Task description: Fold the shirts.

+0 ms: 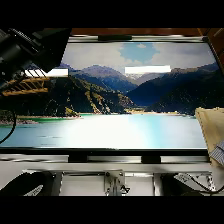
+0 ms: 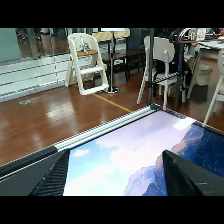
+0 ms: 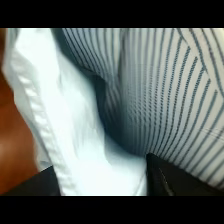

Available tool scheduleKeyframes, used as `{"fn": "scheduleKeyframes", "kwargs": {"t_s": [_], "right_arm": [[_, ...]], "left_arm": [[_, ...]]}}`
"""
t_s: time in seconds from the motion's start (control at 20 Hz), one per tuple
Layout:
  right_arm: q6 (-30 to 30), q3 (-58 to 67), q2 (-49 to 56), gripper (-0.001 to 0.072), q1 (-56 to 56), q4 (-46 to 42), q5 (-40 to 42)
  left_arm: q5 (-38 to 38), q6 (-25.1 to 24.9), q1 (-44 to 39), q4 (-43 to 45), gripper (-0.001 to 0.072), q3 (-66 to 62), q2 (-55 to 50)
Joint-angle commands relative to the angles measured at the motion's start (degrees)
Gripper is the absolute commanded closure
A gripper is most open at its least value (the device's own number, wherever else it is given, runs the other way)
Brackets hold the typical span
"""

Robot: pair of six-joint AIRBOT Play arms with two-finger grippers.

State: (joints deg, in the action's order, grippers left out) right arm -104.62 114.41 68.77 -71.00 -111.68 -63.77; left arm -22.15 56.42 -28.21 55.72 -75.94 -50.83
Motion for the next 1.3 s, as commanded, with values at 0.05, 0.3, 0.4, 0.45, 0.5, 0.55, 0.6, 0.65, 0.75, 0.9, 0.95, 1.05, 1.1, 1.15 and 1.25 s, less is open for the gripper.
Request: {"fn": "scheduleKeyframes", "kwargs": {"t_s": [0.05,0.3,0.4,0.45,0.5,0.55,0.6,0.65,0.75,0.9,0.95,1.05,1.1,1.15,1.25], "right_arm": [[0.4,0.0,-3.3,0.0192,-0.7,2.9,-3.8],[1.8,0.0,-7.3,0.0192,-0.7,13.5,-17.3],[1.8,0.0,-7.6,0.0192,-0.7,21.2,-24.3],[1.8,0.0,-7.6,0.0192,-0.7,23.7,-27.4],[1.8,0.0,-7.6,0.0192,-0.7,25.4,-30.1],[1.9,0.0,-7.6,0.0192,-0.7,26.7,-32.0],[2.5,0.0,-7.5,0.0192,-0.7,28.5,-33.6],[3.5,0.0,-7.4,0.0192,-0.7,31.0,-33.8],[3.6,0.0,-7.1,0.0193,-0.7,37.0,-33.8],[4.3,-0.2,-5.7,0.0193,0.3,42.1,-35.8],[5.7,-0.2,-5.2,0.0193,2.1,41.9,-37.0],[6.8,-0.2,-3.9,0.0193,8.5,41.0,-38.4],[6.7,-0.2,-3.3,0.0193,12.9,39.8,-38.2],[6.2,-0.2,-2.6,0.0193,18.0,37.9,-37.7],[5.8,-0.2,-0.7,0.0193,28.3,34.3,-36.5]], "left_arm": [[0.0,0.0,0.1,0.0,0.0021,0.2,-1.1],[0.0,0.0,0.1,0.0,0.0021,0.2,-3.8],[0.0,0.0,0.1,0.0,0.0021,0.2,-5.4],[0.0,0.0,0.1,0.0,0.0021,0.2,-6.2],[0.0,0.0,0.1,0.0,0.0021,0.2,-7.0],[0.0,0.0,0.1,0.0,0.0021,0.2,-7.6],[0.0,0.0,0.1,0.0,0.0021,0.2,-8.2],[-0.3,0.1,0.0,0.0,0.0021,0.2,-8.5],[-1.7,1.6,0.0,0.0,0.0022,0.2,-8.9],[-4.9,3.5,0.0,0.0,0.0022,0.2,-9.1],[-5.6,3.5,0.0,0.0,0.0023,0.2,-9.1],[-6.1,3.5,0.0,0.0,0.0023,0.2,-9.3],[-6.1,3.5,0.0,0.0,0.0023,0.2,-9.4],[-6.1,3.5,0.0,0.0,0.0023,0.2,-9.5],[-6.1,3.5,0.0,0.0,0.0023,0.2,-9.6]]}}
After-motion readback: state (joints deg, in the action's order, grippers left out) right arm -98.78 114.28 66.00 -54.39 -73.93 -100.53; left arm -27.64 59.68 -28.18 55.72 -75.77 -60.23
